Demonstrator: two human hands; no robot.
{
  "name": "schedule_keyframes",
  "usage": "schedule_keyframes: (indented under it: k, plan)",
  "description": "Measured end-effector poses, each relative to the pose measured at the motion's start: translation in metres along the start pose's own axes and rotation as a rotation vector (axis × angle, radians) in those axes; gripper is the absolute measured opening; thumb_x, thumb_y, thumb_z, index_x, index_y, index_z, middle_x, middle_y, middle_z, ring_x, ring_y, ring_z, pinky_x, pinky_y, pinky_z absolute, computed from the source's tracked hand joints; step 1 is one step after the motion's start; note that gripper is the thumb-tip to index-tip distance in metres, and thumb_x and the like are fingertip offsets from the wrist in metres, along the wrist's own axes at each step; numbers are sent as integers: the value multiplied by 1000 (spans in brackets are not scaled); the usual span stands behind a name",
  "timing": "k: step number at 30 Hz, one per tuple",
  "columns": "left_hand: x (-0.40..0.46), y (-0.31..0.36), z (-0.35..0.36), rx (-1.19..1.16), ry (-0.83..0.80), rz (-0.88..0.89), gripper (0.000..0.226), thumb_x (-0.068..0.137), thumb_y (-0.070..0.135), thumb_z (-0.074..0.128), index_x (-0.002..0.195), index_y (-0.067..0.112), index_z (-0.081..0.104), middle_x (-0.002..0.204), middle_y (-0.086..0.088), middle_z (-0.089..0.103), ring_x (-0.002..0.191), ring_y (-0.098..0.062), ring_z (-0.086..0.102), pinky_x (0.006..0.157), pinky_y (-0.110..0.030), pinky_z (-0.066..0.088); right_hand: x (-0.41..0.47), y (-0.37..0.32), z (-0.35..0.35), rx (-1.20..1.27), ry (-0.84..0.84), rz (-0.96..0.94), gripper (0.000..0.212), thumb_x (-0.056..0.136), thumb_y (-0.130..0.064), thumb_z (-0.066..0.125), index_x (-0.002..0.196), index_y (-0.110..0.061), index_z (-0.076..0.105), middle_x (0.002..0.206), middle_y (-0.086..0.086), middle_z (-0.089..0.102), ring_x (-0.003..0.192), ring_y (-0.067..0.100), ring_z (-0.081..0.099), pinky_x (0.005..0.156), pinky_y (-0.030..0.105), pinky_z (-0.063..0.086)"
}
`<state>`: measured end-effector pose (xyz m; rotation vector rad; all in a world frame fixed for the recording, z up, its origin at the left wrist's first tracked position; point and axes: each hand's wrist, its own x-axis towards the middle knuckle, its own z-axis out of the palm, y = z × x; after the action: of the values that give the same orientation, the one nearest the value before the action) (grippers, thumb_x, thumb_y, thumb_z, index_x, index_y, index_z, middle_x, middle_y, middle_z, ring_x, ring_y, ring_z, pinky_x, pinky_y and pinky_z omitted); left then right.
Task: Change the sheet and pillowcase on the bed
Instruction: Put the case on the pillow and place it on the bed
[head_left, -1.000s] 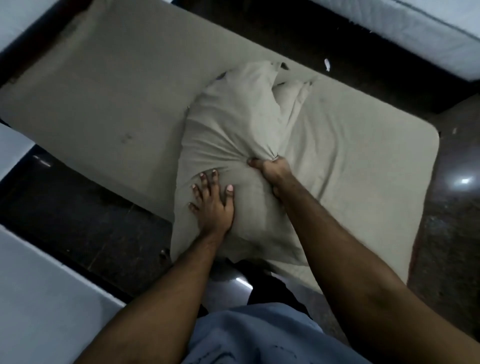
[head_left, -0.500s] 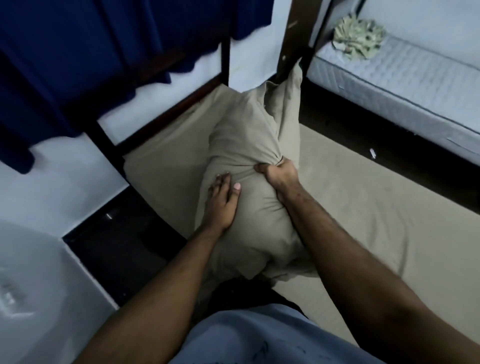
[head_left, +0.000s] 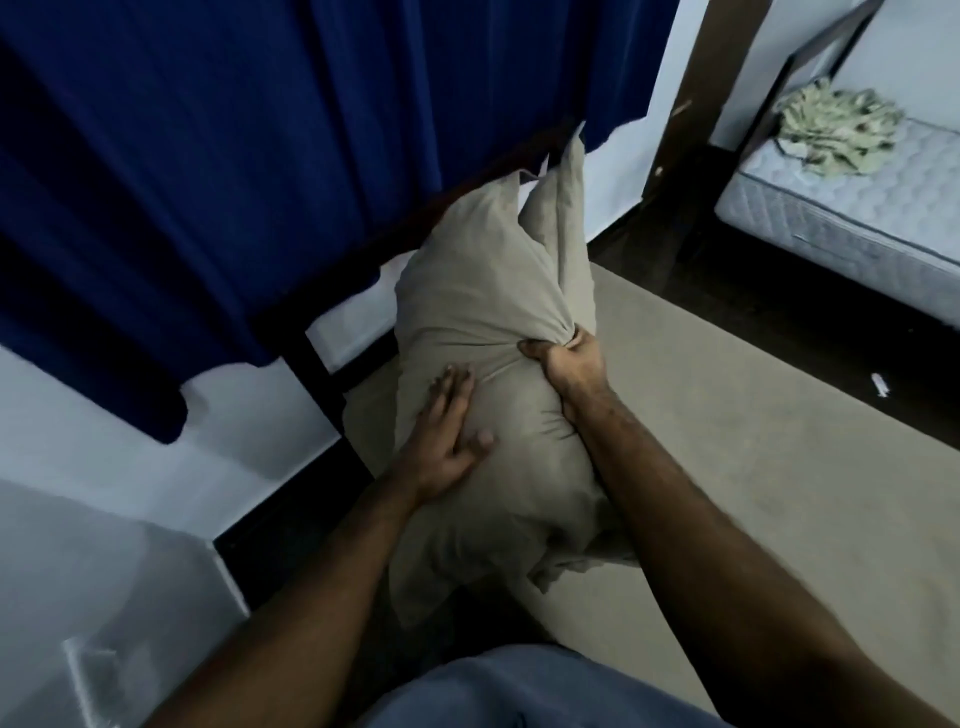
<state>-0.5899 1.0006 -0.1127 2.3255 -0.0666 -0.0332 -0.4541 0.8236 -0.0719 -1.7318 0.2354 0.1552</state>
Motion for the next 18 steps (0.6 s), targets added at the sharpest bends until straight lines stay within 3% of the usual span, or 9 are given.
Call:
schedule_keyframes:
  k: [2, 5, 8, 10, 14, 18]
  plan:
    - [-2, -8, -12, 198, -104, 163, 116, 77, 89, 38, 161, 23, -9, 167, -2, -20, 154, -20, -19, 123, -46, -1, 20, -10, 7, 71, 4, 12, 35, 65, -14, 87, 97, -18, 72, 92, -4, 75, 87, 18, 71, 82, 35, 59]
    - [12, -22, -18, 407, -200, 249, 138, 67, 92, 52, 158, 17, -20, 163, -9, -31, 152, -25, -25, 121, -50, -2, 42, -12, 14, 98, 30, 40, 32, 65, -14, 87, 92, -20, 71, 93, -3, 75, 87, 17, 70, 84, 36, 60]
    - [47, -37, -26, 386, -238, 238, 143, 63, 86, 65, 158, 21, -20, 164, -5, -30, 152, -24, -24, 123, -54, 5, 66, -9, 21, 121, 42, 76, 41, 58, -27, 88, 96, -22, 73, 94, -5, 77, 90, 19, 72, 86, 45, 60]
    - [70, -43, -30, 326, -234, 229, 143, 62, 80, 71, 159, 24, -17, 165, -2, -26, 154, -23, -20, 123, -56, 13, 79, -11, 25, 160, 33, 81, 44, 60, -26, 88, 102, -21, 73, 97, -3, 77, 93, 21, 73, 87, 47, 60]
    - [110, -62, -42, 244, -153, 274, 128, 72, 63, 76, 161, 22, -6, 169, -4, -11, 156, -26, -7, 119, -59, 22, 108, -23, 43, 278, 43, 84, 44, 71, -13, 85, 113, -12, 70, 103, 3, 77, 97, 24, 73, 90, 48, 59]
    - [148, -79, -85, 218, -33, 414, 89, 83, 37, 57, 159, 7, 20, 168, -10, 11, 156, -28, 10, 117, -58, 26, 137, -34, 70, 439, 78, 94, 41, 73, -12, 85, 110, -8, 67, 105, 10, 75, 100, 28, 71, 94, 49, 57]
